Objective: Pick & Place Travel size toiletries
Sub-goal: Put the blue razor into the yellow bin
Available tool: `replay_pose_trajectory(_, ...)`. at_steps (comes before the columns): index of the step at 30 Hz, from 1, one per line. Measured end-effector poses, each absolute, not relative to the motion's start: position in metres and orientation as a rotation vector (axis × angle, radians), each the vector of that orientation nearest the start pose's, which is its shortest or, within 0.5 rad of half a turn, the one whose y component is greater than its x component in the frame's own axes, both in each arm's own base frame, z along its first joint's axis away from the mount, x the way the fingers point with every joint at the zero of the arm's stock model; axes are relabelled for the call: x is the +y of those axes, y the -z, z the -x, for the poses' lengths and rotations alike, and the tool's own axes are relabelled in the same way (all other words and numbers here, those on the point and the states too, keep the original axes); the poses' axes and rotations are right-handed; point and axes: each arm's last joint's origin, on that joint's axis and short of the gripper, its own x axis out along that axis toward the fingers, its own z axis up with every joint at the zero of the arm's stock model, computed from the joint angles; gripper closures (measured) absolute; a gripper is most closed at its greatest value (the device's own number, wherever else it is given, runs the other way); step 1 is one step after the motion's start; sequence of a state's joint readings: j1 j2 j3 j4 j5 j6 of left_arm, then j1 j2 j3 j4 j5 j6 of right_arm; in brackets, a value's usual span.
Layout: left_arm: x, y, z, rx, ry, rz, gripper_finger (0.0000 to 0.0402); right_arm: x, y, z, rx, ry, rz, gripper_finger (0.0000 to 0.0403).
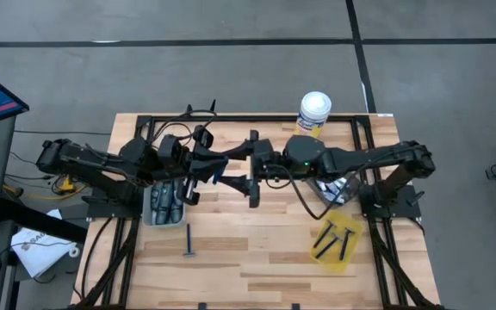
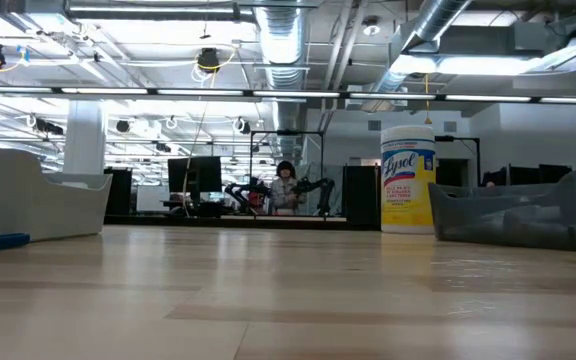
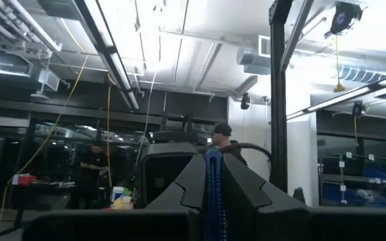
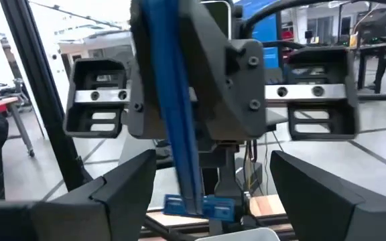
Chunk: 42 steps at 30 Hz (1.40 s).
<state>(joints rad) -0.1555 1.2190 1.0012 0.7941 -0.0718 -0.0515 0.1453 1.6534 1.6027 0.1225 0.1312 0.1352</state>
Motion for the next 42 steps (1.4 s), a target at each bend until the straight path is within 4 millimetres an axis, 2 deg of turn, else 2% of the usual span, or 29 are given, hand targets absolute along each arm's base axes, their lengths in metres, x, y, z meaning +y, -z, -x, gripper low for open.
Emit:
replay_pose_trajectory(6,-0.040,-0.409,-0.260,-0.568,0.128,0.095,0.0383,0.046,-0.423,-0.383,-0.058,-0.050,-0.142,0.0121)
replay_pose_trajectory(10,-0.040,-0.406,-0.264,-0.553,0.129,0.092,0.0383,0.041,-0.422,-0.384,-0.043,-0.069,-0.166,0.0149)
replay_pose_trajectory(13,-0.040,-0.407,-0.263,-0.560,0.127,0.091,0.0383,0.037,-0.421,-0.384,-0.028,-0.085,-0.183,0.0192)
replay_pose_trajectory(20,-0.040,-0.406,-0.264,-0.553,0.113,0.088,0.0383,0.030,-0.419,-0.385,-0.004,-0.087,-0.200,0.0331)
replay_pose_trajectory(23,-0.039,-0.406,-0.264,-0.556,0.100,0.098,0.0383,0.029,-0.419,-0.384,0.005,-0.085,-0.188,0.0377)
replay_pose_trajectory(28,-0.039,-0.406,-0.264,-0.556,0.105,0.115,0.0368,0.028,-0.420,-0.381,0.019,-0.075,-0.177,0.0379)
replay_pose_trajectory(34,-0.039,-0.407,-0.263,-0.546,0.106,0.145,0.0312,0.029,-0.434,-0.362,0.017,-0.055,-0.147,0.0379)
replay_pose_trajectory(38,-0.042,-0.403,-0.265,-0.513,0.150,0.132,0.0263,0.024,-0.455,-0.334,0.000,0.007,-0.145,0.0379)
replay_pose_trajectory(42,-0.044,-0.403,-0.262,-0.466,0.153,0.136,0.0209,0.023,-0.450,-0.309,0.175,0.068,-0.117,0.0379)
